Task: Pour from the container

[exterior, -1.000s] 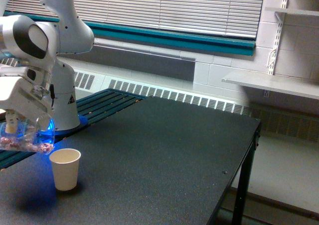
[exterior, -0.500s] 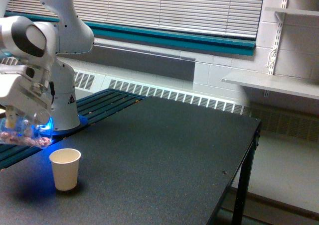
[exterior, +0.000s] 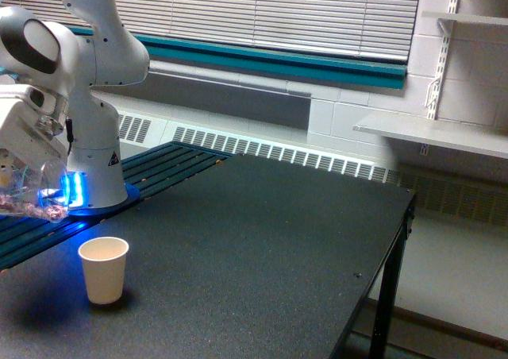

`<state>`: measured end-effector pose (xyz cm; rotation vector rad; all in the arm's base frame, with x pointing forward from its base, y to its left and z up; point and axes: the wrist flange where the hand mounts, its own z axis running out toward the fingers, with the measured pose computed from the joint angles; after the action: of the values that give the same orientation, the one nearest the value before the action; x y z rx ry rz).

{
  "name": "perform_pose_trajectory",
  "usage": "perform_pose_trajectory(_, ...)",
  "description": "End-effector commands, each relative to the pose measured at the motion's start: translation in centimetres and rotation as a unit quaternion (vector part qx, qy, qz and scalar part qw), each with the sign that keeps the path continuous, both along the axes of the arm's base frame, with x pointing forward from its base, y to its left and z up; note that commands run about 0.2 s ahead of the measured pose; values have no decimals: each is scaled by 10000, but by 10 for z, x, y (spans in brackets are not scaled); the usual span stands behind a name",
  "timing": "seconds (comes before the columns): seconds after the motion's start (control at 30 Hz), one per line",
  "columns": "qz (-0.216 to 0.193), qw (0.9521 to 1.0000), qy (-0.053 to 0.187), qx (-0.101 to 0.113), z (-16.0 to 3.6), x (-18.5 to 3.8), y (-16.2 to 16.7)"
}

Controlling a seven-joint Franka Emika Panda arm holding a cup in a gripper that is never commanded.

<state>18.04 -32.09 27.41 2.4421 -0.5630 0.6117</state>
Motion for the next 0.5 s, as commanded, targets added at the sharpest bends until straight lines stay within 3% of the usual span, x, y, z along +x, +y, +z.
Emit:
perform_pose_trajectory(0.03,757,9955,470,-319,5,0,-2)
perform_pose_trajectory(0.5,1123,9896,712,-546,8,0,-4)
